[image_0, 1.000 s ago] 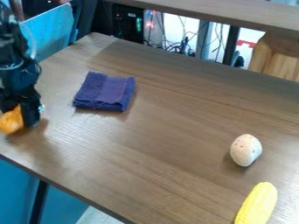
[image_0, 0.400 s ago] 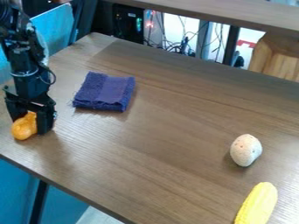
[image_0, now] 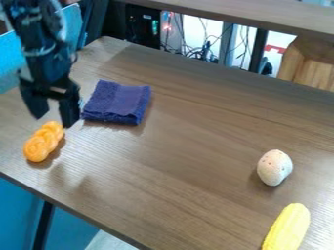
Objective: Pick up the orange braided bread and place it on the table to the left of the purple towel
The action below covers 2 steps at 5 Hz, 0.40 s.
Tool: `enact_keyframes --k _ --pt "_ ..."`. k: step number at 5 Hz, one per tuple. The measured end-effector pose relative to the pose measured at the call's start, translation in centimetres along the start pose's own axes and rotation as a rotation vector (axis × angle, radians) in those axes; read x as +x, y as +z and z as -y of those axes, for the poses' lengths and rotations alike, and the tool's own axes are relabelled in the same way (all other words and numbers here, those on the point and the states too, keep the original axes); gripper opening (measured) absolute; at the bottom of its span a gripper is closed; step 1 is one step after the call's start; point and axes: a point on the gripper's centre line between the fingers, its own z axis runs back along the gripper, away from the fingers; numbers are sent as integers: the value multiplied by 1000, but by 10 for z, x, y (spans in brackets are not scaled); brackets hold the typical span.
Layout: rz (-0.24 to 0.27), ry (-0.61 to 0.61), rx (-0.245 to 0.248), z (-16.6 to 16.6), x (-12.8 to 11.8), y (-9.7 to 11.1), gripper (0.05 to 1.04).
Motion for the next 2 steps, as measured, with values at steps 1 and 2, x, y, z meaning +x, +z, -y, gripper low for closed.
enact_keyframes --k 1,2 --pt "42 -173 -7 52 13 37 1001" --pt "55 -357 -79 102 25 54 1001"
